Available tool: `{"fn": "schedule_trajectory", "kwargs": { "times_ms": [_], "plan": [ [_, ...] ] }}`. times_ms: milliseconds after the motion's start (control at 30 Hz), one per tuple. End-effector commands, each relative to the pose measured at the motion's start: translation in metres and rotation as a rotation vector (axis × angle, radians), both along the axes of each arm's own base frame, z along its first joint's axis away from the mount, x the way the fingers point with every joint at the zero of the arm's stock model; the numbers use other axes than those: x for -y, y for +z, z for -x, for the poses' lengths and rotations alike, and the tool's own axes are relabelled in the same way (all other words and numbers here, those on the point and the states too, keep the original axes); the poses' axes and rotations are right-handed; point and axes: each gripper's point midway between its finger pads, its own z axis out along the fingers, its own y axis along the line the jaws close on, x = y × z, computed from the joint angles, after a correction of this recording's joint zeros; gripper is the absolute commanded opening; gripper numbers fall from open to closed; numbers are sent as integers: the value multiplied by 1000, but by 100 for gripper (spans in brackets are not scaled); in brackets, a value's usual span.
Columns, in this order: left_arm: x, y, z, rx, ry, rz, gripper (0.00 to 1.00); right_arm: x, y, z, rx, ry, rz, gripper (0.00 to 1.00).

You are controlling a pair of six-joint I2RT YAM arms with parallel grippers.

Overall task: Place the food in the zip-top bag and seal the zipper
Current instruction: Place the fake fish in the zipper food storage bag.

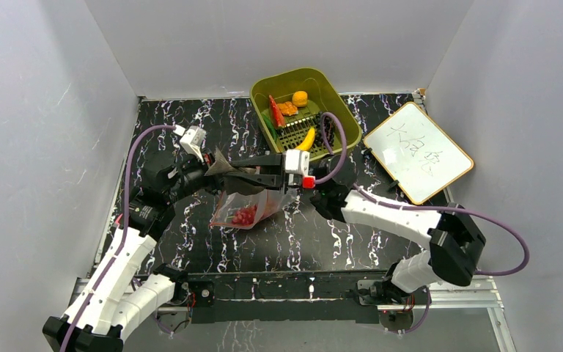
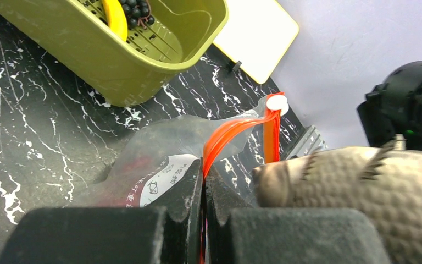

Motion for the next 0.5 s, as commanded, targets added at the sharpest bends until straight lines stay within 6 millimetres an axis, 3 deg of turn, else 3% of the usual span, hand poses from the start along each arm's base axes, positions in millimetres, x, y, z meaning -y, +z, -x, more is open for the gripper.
{"fn": "schedule_trajectory", "kwargs": {
  "times_ms": [0,167,300,467],
  "plan": [
    [5,40,10,82,-46,80,0,7,21,8,123,-9,-115,0],
    [11,42,13,67,-75,122,0,0,6,3,129,-12,-105,0],
    [12,47,16,74,-86,136,0,2,-23,3,188,-53,-46,0],
    [12,52,24,101,-114,132,0,-2,-58,-1,277,-98,149,3]
  ]
}}
